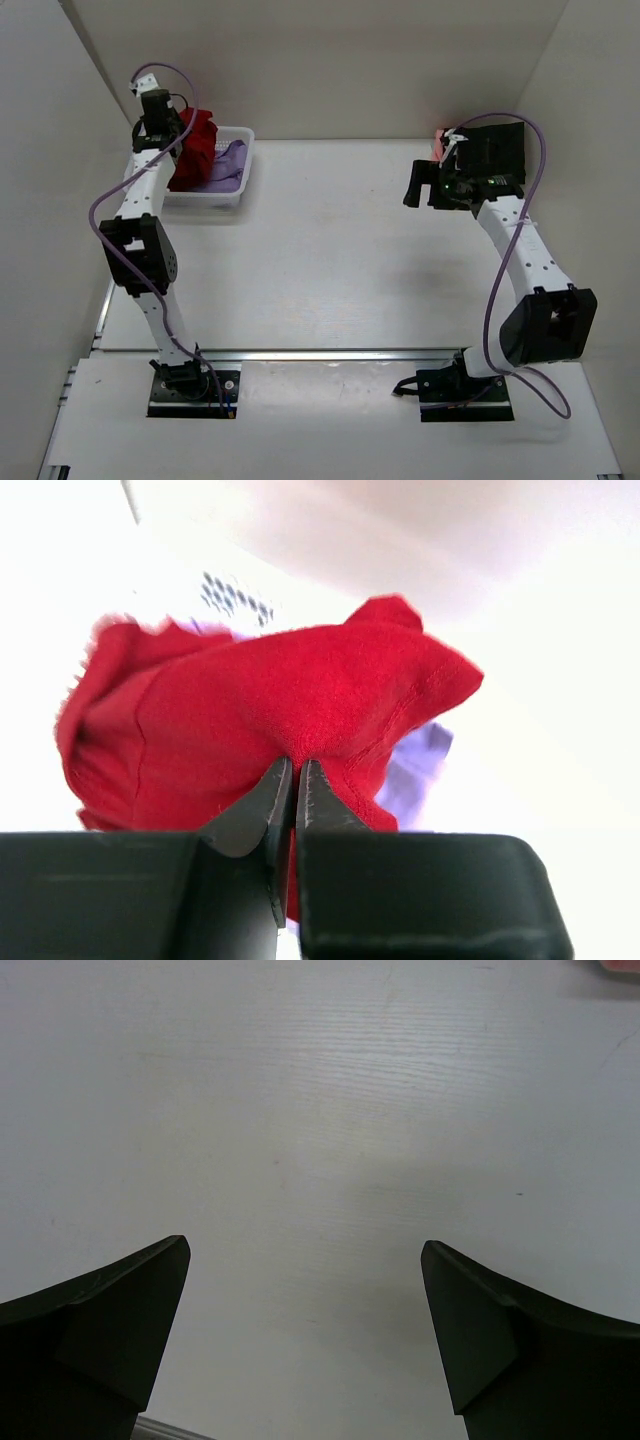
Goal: Fold and stack the t-shirts
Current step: Grab crumpled tshirt from bin with the left arm, then move the tshirt to the center of the board
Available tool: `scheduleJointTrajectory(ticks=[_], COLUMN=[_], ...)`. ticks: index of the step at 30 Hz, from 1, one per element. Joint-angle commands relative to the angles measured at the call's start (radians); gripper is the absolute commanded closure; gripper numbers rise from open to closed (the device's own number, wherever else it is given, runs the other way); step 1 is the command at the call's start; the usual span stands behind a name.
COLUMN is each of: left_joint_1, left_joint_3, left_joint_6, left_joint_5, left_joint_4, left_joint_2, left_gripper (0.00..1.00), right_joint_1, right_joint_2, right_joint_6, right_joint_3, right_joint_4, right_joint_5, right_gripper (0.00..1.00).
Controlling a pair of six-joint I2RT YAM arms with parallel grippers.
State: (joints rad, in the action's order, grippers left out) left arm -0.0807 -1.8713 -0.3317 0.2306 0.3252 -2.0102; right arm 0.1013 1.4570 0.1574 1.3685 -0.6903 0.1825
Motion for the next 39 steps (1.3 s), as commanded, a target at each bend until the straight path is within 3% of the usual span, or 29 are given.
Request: scheduleJointTrajectory(ticks=[1,5,7,8,9,13,22,24,29,34,36,37,39], left_joint_1=[-0.040,-0.045,-0.047,-0.045,-0.044,-0.018,0.070,0.120,0.255,0.294,0.288,0.260,0.213], left_joint_3=[0.038,0.044,0.066,0.066,0.067,0.025,-0.118,-0.089,0.035,0.251,0.300,0.343,0.588], left_joint_6=[-0.024,-0.036,-0.049,-0.047,-0.040,-0.038,-0.107,-0.179,-0.152,-0.253,-0.358,-0.400,-0.487], left_joint_5=[-0.042,-0.037,-0.074,-0.077,-0.080,-0.057,-0.158,-0.218,-0.199,-0.246,-0.205,-0.321,-0.462], left_joint_4=[-0.046,-0.051,-0.067,-0.072,-0.069,-0.070,-0.169,-0.221,-0.219,-0.146,0.072,0.116,0.031], left_joint_2=[0.090,0.120,0.133,0.139,0.148,0.206,0.436,0.497,0.588,0.659,0.624,0.608,0.616], left_gripper=[1.00,1.00,0.87,0.88,1.00,1.00,1.00,1.00,1.00,1.00,0.83,0.74,0.72], right_joint_1=[0.026,0.025,0.026,0.017,0.012,-0.023,-0.066,-0.084,-0.100,-0.152,-0.137,-0.140,-0.132], right_joint_2=[-0.075,-0.136,-0.176,-0.191,-0.198,-0.241,-0.253,-0.262,-0.303,-0.346,-0.346,-0.348,-0.336], right_joint_6=[0.017,0.022,0.030,0.030,0.025,0.030,0.048,0.048,0.044,0.050,0.048,0.038,0.041], right_joint_3=[-0.032,-0.086,-0.111,-0.123,-0.140,-0.158,-0.200,-0.220,-0.239,-0.304,-0.298,-0.299,-0.302], right_joint_4=[0.025,0.034,0.028,0.034,0.034,0.031,0.095,0.112,0.117,0.133,0.141,0.149,0.163], right_joint_5=[0.008,0.014,0.021,0.018,0.021,0.041,0.064,0.063,0.055,0.055,0.044,0.044,0.054], right_gripper=[0.01,0.01,0.01,0.01,0.00,0.01,0.01,0.00,0.01,0.01,0.01,0.01,0.01])
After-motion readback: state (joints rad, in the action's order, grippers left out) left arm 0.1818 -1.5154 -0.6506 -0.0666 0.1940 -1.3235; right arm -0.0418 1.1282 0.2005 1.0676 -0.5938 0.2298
